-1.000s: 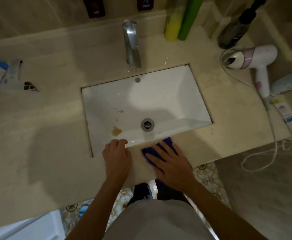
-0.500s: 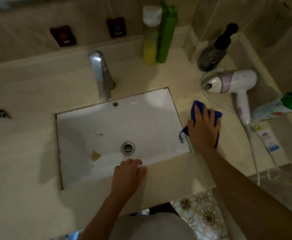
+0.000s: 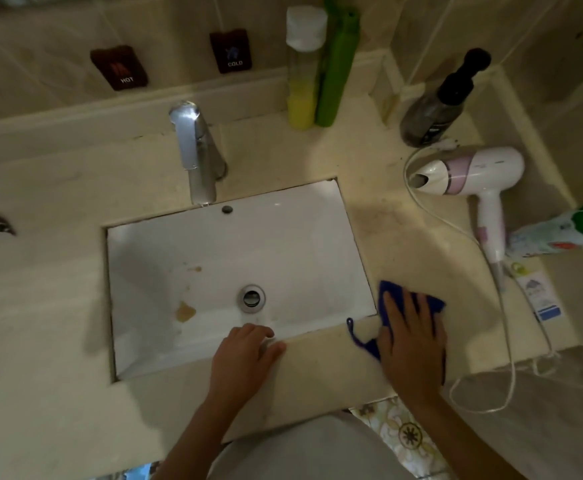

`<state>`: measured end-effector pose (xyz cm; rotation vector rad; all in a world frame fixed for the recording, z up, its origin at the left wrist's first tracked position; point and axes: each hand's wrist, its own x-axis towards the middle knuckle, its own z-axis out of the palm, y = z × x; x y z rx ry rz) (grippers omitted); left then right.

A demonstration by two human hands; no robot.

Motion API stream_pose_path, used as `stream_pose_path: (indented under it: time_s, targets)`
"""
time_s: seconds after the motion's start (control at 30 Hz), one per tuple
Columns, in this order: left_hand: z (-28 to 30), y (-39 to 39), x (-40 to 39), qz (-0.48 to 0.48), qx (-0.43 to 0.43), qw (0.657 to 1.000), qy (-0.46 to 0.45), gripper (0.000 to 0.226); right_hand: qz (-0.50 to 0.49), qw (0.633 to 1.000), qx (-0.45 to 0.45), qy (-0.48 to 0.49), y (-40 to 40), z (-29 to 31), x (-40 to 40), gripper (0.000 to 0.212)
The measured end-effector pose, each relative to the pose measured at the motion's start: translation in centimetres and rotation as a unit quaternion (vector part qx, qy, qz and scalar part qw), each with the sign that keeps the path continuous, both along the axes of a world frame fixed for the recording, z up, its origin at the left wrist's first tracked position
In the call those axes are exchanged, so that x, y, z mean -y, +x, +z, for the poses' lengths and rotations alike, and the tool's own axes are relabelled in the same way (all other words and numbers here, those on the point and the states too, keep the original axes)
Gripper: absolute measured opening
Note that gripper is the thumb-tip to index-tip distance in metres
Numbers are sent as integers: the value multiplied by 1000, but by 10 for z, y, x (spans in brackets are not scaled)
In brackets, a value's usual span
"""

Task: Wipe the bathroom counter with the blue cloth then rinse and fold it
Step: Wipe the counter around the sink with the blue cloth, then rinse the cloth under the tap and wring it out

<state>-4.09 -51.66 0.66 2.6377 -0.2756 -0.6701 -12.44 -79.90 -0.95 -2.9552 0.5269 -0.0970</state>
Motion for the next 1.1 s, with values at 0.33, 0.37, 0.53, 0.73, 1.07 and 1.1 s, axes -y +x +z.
stream_pose_path:
  time_s: [0.33,0.37,0.53,0.73,1.07,1.1]
  targets:
    - [15,24,0,148,-123,973,-126,18,43,954,80,286,61,8,-61,41]
    - [19,30,-3,176,-118,966,-150,14,-5,921,72,384,73,17,-67,43]
    - [64,85,-15,324,-54,905,-268,17,-267,630,77,725,135,54,-90,53]
    - [147,166,-2,403,13,813,-419,19,-264,237,81,931,168,89,-113,37]
    - [158,228,21,420,-112,766,-474,30,-276,198,74,937,180,85,-118,39]
    - [158,229,21,421,-107,771,-465,31,-277,198,73,937,180,86,-117,38]
